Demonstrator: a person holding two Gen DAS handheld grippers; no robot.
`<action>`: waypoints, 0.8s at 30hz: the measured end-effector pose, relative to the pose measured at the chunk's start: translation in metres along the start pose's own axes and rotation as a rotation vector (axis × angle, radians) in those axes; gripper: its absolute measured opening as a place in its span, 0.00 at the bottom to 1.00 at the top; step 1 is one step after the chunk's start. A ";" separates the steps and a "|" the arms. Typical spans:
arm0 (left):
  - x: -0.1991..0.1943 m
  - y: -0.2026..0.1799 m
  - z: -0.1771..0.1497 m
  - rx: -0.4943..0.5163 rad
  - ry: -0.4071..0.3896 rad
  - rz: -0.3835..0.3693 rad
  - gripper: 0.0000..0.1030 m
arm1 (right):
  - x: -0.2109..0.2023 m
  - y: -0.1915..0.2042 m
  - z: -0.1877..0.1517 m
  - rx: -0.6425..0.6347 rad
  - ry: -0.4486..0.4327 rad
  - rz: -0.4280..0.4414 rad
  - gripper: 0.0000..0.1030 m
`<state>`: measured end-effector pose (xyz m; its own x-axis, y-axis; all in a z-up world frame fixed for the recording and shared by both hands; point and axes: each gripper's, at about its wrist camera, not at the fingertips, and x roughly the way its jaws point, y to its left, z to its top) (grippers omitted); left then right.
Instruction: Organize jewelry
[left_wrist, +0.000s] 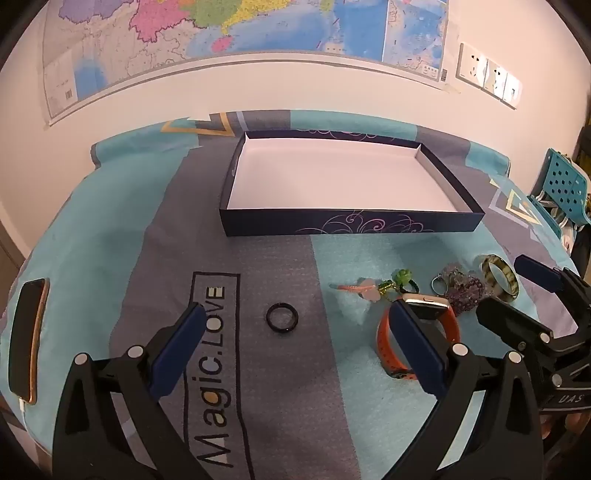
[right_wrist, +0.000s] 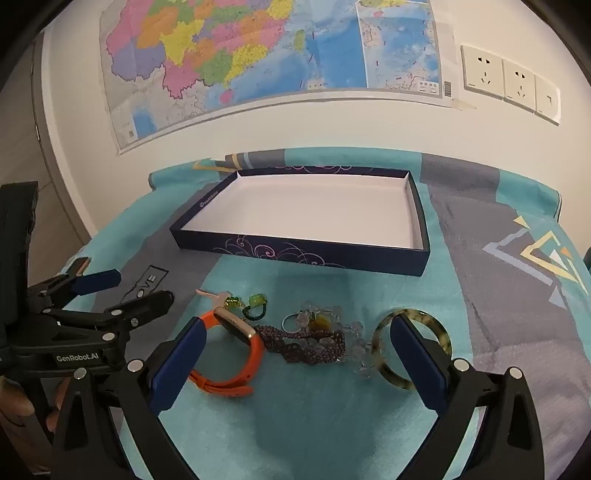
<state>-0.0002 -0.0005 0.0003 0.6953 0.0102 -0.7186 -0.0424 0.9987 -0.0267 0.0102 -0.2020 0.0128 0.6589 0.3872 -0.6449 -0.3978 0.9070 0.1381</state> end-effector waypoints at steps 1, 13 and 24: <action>0.000 0.000 0.000 0.000 0.001 0.000 0.95 | 0.000 0.000 0.001 0.002 -0.001 0.007 0.94; -0.003 0.002 0.002 -0.006 0.002 -0.002 0.95 | -0.009 -0.004 -0.003 0.018 -0.016 0.007 0.94; 0.001 0.003 -0.001 -0.002 -0.001 0.003 0.95 | -0.005 -0.003 0.001 0.020 -0.014 0.013 0.94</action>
<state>-0.0007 0.0028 -0.0011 0.6958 0.0133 -0.7181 -0.0455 0.9986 -0.0256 0.0085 -0.2066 0.0164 0.6630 0.4008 -0.6323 -0.3937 0.9051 0.1609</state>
